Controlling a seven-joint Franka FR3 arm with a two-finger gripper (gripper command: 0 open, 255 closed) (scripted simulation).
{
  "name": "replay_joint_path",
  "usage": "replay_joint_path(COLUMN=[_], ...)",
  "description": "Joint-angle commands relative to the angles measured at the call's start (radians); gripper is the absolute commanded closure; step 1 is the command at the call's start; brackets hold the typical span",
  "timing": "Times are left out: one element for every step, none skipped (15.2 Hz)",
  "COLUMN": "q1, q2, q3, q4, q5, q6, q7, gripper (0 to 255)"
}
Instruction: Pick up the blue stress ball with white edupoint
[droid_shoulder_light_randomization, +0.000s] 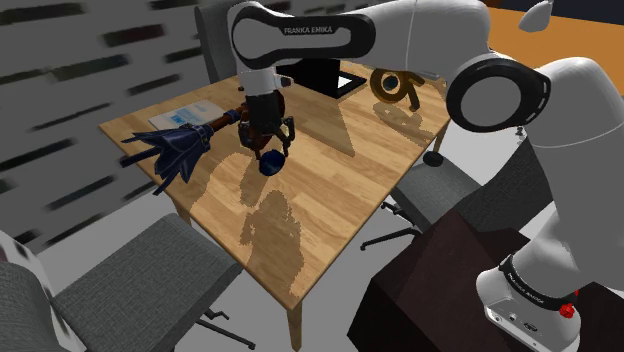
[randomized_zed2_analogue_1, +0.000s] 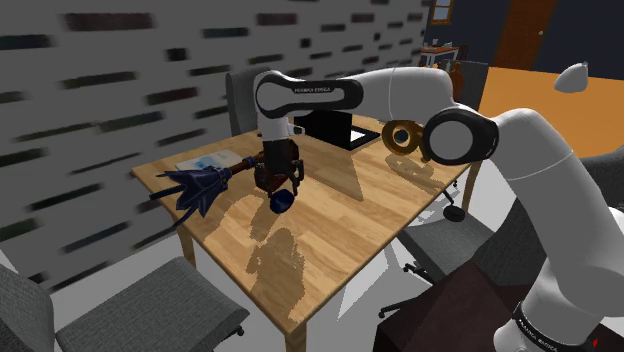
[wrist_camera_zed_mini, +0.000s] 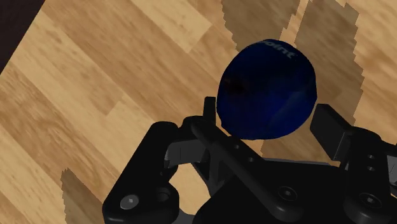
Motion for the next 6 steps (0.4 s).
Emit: replay_joint_path(q1=[0.004, 0.006, 0.008, 0.01, 0.011, 0.011], q2=[0.005, 0.009, 0.013, 0.018, 0.019, 0.018], q3=[0.001, 0.001, 0.001, 0.001, 0.001, 0.001], q4=[0.038, 0.058, 0.079, 0.101, 0.104, 0.104], q5=[0.0, -0.001, -0.001, -0.002, -0.002, -0.002], q6=[-0.033, -0.048, -0.065, -0.082, -0.084, -0.084], q7=[0.005, 0.007, 0.01, 0.012, 0.013, 0.013], gripper=[255, 255, 255, 255, 255, 255])
